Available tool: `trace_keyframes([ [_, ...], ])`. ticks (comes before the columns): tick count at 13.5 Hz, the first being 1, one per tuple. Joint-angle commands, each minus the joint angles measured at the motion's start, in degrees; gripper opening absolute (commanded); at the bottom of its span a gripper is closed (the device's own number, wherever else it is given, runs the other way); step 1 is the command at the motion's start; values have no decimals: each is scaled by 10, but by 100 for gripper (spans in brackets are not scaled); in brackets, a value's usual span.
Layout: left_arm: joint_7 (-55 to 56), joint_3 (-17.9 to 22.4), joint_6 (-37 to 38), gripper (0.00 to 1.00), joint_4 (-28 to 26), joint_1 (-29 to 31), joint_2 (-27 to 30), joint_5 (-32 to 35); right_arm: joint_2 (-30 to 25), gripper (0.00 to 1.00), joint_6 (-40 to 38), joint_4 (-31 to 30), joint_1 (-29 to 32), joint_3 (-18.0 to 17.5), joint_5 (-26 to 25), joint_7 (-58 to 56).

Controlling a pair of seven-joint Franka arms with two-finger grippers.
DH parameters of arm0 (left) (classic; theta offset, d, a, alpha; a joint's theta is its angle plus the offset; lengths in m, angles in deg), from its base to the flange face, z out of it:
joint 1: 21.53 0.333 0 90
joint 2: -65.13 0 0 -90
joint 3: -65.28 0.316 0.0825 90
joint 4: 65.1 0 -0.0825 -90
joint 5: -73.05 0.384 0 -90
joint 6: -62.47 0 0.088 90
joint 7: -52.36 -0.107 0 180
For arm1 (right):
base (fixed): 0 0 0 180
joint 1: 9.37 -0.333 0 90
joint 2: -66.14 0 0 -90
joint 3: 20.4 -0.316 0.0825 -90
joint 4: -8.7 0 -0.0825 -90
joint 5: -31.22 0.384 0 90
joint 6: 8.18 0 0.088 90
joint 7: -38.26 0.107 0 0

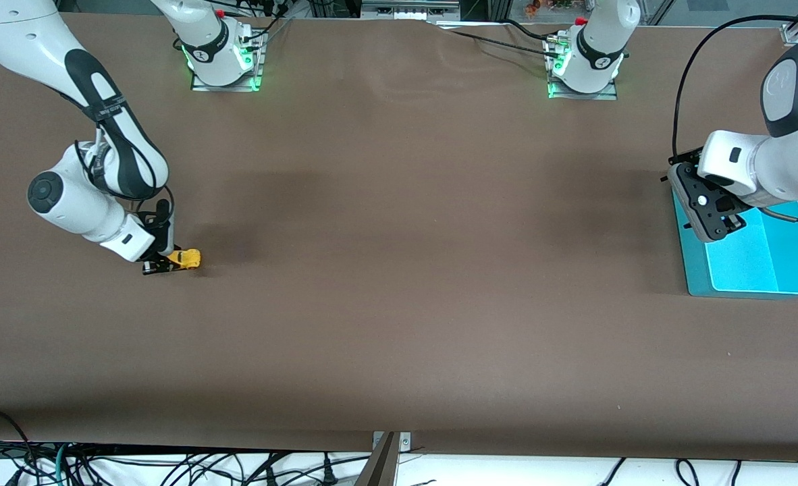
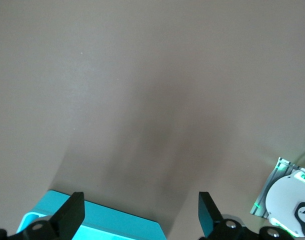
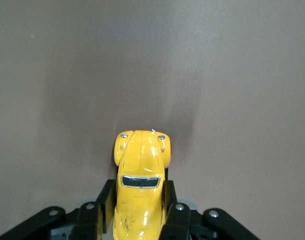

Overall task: Wind and store yellow beetle car
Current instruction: 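Drag the held car backward along the table with the right gripper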

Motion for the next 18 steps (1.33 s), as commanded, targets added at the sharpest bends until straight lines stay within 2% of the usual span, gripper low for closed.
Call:
trace_keyframes([
  [1, -53, -4, -11, 100, -6, 4, 3, 15, 45, 10, 13, -2, 33, 2, -2, -54],
  [4, -113, -4, -26, 100, -6, 4, -3, 15, 60, 10, 13, 3, 71, 2, -4, -88],
  [8, -126, -4, -26, 100, -7, 4, -4, 15, 75, 10, 12, 16, 107, 3, -3, -131],
  [14, -125, -3, -26, 100, -10, 4, -4, 15, 86, 11, 12, 29, 117, 16, 2, -139],
  [17, -125, -4, -26, 100, -10, 4, -4, 15, 86, 21, 10, 33, 117, 15, 9, -118],
  [18, -125, -4, -26, 100, -10, 4, -4, 15, 85, 30, 7, 33, 116, 15, 9, -116],
])
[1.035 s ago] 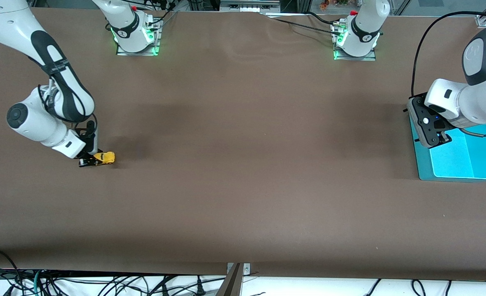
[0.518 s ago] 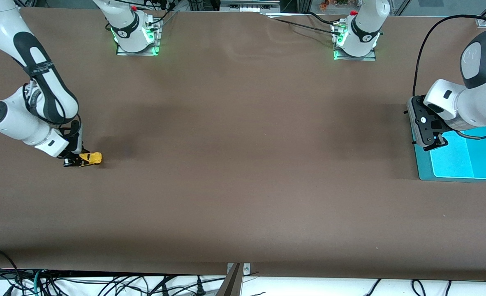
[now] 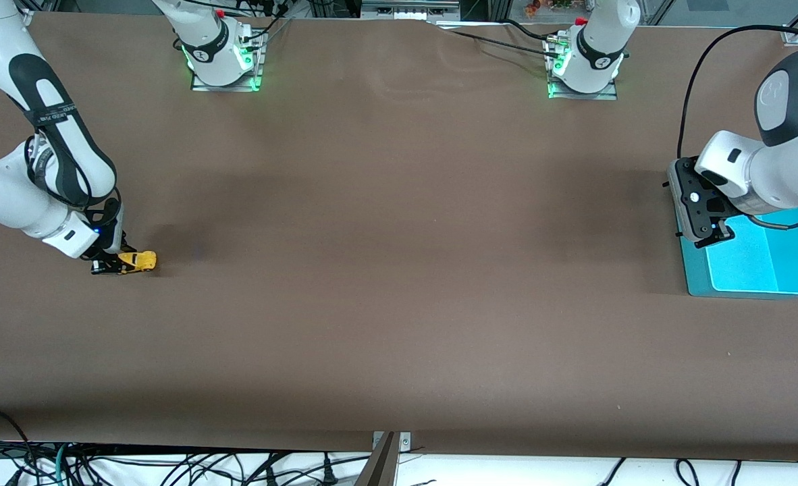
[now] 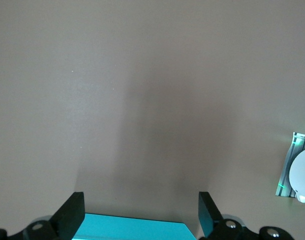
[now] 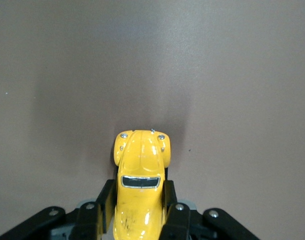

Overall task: Wind and store yellow beetle car
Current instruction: 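Drag the held car backward along the table with the right gripper, then open the right gripper to release the car so it rolls away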

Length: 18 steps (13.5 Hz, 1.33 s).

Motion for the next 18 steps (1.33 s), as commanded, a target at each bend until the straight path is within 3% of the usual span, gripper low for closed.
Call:
trace_keyframes([
  [1, -13, -4, -7, 100, -9, 4, 6, 15, 64, 33, 1, 5, 11, 20, -11, -5],
  [3, -13, -4, -7, 100, -9, 4, 6, 15, 62, 52, -8, 8, 10, 17, -11, -5],
  [4, -13, -4, -7, 100, -9, 4, 6, 15, 62, 70, -15, 13, 10, 17, -11, -6],
  [6, -13, -4, -7, 100, -9, 4, 6, 15, 60, 93, -40, 25, 10, 6, -11, -6],
  [7, -13, -4, -7, 100, -9, 4, 6, 15, 58, 100, -46, 29, 10, 4, -11, -6],
  [13, -11, -4, -7, 100, -9, 4, 6, 15, 45, 100, -108, 68, 8, -29, -19, -12],
  [18, -11, -4, -7, 100, -9, 4, 6, 15, 0, 100, -152, 84, 7, -65, -42, -20],
])
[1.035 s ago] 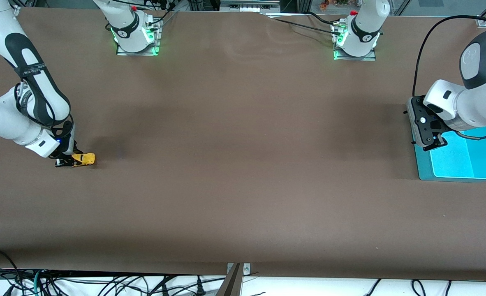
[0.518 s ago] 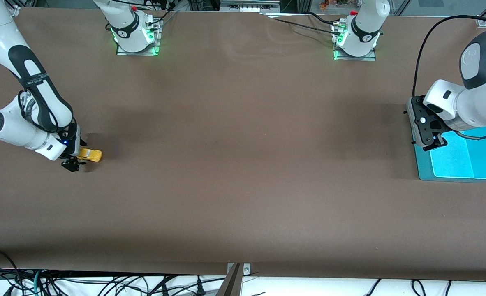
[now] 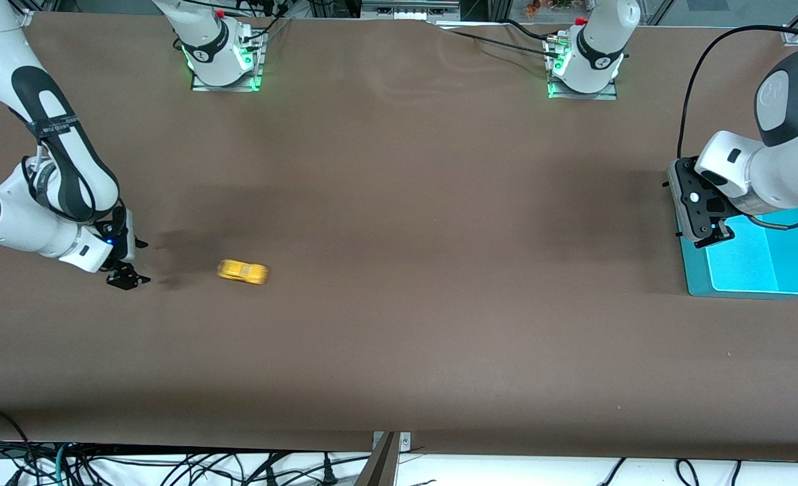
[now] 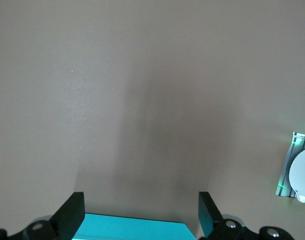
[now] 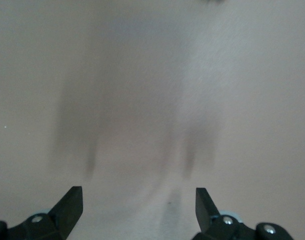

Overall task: Wind and store yellow beetle car
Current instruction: 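Open the right gripper to release the car so it rolls away, then lower the left gripper onto the car while the right gripper withdraws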

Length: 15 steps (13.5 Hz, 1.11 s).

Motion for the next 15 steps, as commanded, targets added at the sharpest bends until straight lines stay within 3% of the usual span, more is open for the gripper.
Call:
trace_keyframes([
  [1, -11, -4, -6, 100, -9, 4, 6, 15, -44, 100, -43, 4, 4, -24, -20, -8],
  [8, -13, -3, -22, 100, -61, 8, 8, 15, -142, 100, -79, 12, -4, -55, -17, 65],
  [12, -15, -3, -95, 100, -103, 18, 7, 15, -173, 100, -95, 11, -13, -55, -17, 141],
  [15, -15, -3, -177, 100, -109, 31, -26, 15, -202, 100, -131, 11, -18, -55, -17, 226],
])
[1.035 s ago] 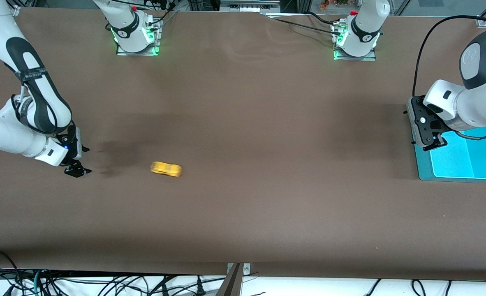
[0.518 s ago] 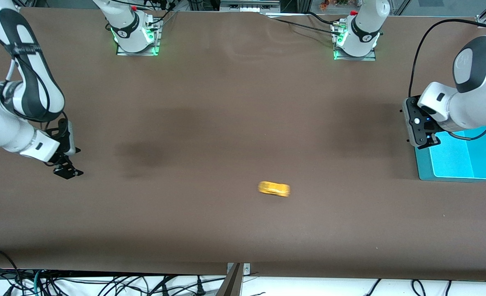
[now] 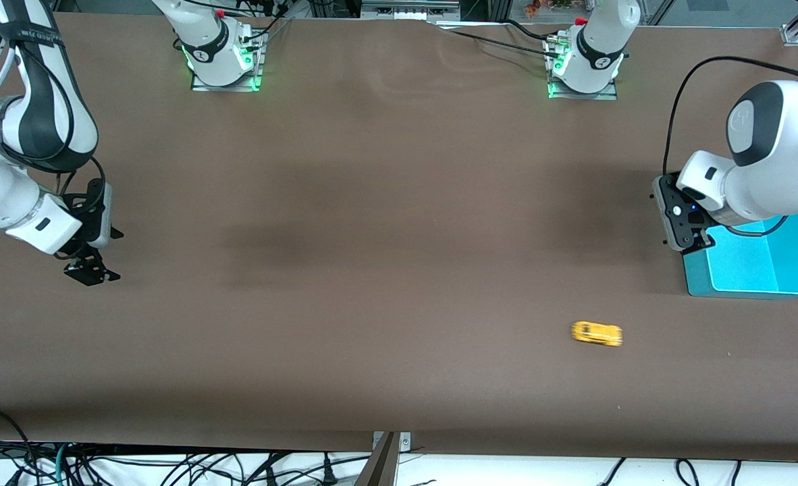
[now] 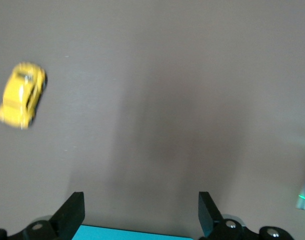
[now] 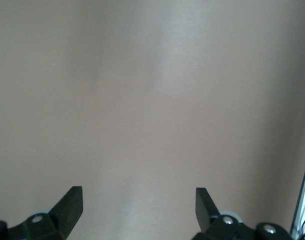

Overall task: Wind and store yellow beetle car
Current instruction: 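Lower the left gripper onto the car while the right gripper withdraws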

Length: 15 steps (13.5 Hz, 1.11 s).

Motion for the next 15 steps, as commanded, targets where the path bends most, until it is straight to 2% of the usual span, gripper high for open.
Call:
trace_keyframes([
  [1, -12, -4, -70, 100, -4, 22, -27, 15, -34, 100, -33, -6, -7, 0, -2, 61],
  [5, -29, -4, -163, 100, 3, 42, -84, 21, -36, 100, -37, -4, -14, -1, -2, 86],
  [8, -78, -4, -266, 100, 16, 80, -143, 36, -31, 100, -37, -1, -33, -1, -2, 122],
  [11, -88, -2, -295, 100, 76, 105, -221, 32, 4, 100, -37, 32, -66, 0, 0, 149],
  [15, -86, -1, -295, 100, 147, 105, -268, 29, 42, 100, -37, 67, -90, 0, -1, 206],
])
